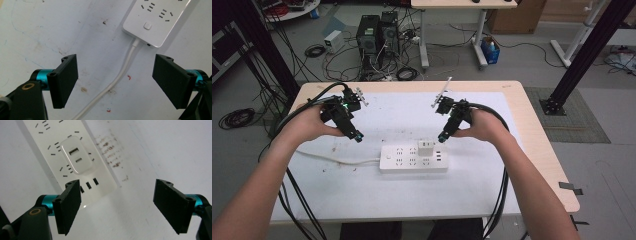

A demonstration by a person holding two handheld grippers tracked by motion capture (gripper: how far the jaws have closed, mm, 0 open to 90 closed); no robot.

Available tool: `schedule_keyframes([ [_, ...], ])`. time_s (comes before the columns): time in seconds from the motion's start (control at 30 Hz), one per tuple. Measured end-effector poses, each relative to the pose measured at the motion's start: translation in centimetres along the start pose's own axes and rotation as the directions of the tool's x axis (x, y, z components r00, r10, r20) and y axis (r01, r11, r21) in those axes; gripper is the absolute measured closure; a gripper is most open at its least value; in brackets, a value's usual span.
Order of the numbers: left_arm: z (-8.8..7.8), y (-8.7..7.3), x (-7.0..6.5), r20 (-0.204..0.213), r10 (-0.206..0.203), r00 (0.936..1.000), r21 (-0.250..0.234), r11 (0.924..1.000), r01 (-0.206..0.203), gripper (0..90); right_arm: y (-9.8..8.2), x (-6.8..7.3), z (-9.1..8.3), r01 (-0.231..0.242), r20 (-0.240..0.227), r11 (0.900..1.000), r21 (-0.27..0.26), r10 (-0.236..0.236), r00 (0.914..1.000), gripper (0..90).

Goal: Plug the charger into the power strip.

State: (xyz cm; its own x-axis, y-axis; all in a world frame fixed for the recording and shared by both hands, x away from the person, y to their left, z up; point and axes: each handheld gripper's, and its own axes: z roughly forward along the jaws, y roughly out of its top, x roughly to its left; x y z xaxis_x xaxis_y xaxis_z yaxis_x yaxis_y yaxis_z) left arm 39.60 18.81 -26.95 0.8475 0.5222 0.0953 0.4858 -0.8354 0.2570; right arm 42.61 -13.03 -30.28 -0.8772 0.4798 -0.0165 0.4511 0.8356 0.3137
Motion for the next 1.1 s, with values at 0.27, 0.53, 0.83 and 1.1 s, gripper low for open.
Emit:
schedule_keyframes([
  [0.27, 0.3, 0.3, 0.0, 0.006, -0.007, 1.0000, 0.005, 1.0000, 0.007, 20.8, -2.9, -0.4, -1.7, -0.092, 0.035, 0.995, -0.036, 0.094, 0.9950, 21.3],
  [0.53, 0.2, 0.1, 0.2, -0.003, -0.021, 0.9998, 0.001, 0.9998, 0.021, 20.8, -3.8, -1.4, -1.9, -0.203, 0.062, 0.979, -0.013, 0.203, 0.9772, 20.0],
  [0.83, 0.1, -0.1, 0.3, -0.004, -0.036, 0.9994, 0.005, 0.9993, 0.036, 20.8, -5.1, -2.9, -2.0, -0.304, 0.106, 0.953, 0.011, 0.301, 0.9477, 20.0],
  [1.1, 0.1, -0.1, 0.2, -0.006, -0.031, 0.9995, 0.011, 0.9995, 0.031, 20.8, -5.9, -3.5, -2.4, -0.339, 0.120, 0.940, 0.020, 0.335, 0.9346, 20.0],
])
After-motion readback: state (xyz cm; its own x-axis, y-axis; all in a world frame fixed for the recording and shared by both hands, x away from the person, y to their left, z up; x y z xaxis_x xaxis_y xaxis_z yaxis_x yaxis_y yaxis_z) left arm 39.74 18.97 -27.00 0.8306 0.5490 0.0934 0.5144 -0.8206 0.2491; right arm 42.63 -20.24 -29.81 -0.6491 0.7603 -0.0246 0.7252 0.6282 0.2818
